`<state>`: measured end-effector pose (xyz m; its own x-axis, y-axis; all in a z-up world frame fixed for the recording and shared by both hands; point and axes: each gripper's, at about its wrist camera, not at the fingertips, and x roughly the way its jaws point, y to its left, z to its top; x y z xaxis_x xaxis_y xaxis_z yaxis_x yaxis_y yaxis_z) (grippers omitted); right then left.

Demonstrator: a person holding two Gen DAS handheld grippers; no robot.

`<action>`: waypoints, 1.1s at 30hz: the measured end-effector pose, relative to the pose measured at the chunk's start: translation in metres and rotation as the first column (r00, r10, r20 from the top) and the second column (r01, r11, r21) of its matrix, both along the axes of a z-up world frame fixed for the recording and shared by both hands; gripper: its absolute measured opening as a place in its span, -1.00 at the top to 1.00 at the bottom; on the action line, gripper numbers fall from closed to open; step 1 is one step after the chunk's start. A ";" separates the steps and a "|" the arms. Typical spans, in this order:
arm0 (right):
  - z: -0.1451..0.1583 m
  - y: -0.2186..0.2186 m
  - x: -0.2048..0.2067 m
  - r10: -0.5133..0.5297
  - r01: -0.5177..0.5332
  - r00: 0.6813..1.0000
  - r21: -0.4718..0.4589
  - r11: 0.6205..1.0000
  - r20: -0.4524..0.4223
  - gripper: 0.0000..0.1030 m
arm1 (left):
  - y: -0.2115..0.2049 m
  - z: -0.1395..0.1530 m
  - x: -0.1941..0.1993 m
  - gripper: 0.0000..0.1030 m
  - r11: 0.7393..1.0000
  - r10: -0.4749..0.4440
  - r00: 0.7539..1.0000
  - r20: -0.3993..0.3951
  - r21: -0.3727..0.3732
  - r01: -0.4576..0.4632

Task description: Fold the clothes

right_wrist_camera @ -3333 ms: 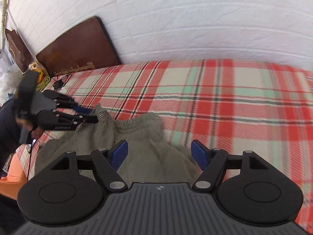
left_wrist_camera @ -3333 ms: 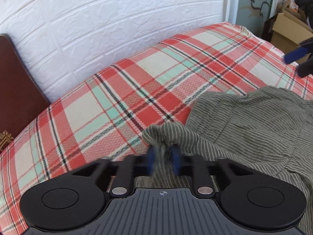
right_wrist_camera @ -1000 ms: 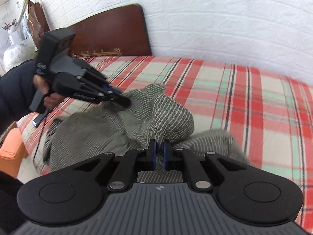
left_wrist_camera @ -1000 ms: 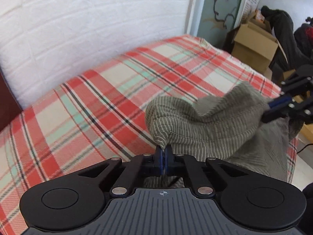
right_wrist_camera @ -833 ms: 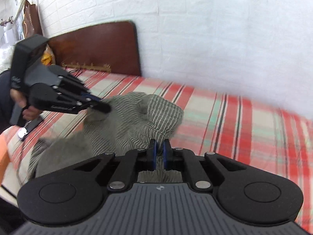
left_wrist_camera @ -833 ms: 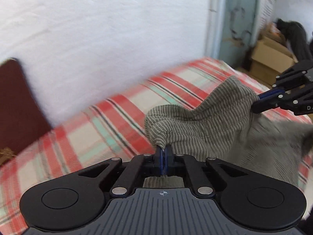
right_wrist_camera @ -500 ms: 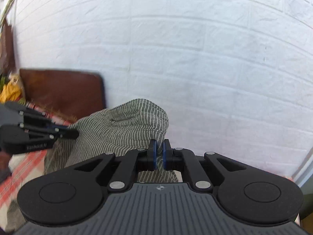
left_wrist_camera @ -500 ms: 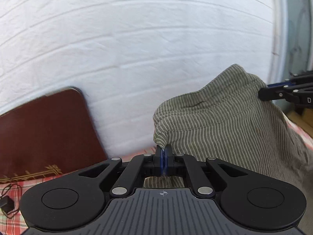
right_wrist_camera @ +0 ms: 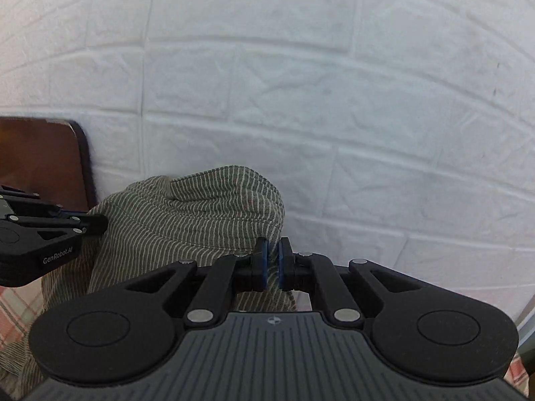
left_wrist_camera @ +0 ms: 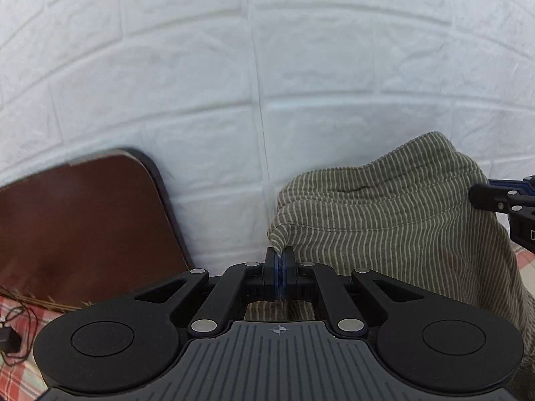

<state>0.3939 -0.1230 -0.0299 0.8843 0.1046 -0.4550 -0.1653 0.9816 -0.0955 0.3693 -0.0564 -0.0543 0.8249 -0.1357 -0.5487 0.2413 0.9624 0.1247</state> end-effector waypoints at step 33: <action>-0.097 -0.148 -0.132 -0.052 0.166 0.888 0.212 0.963 -0.457 -0.02 | 0.183 -0.114 -0.085 -0.46 0.997 0.070 0.928 -0.367 -0.014 -0.080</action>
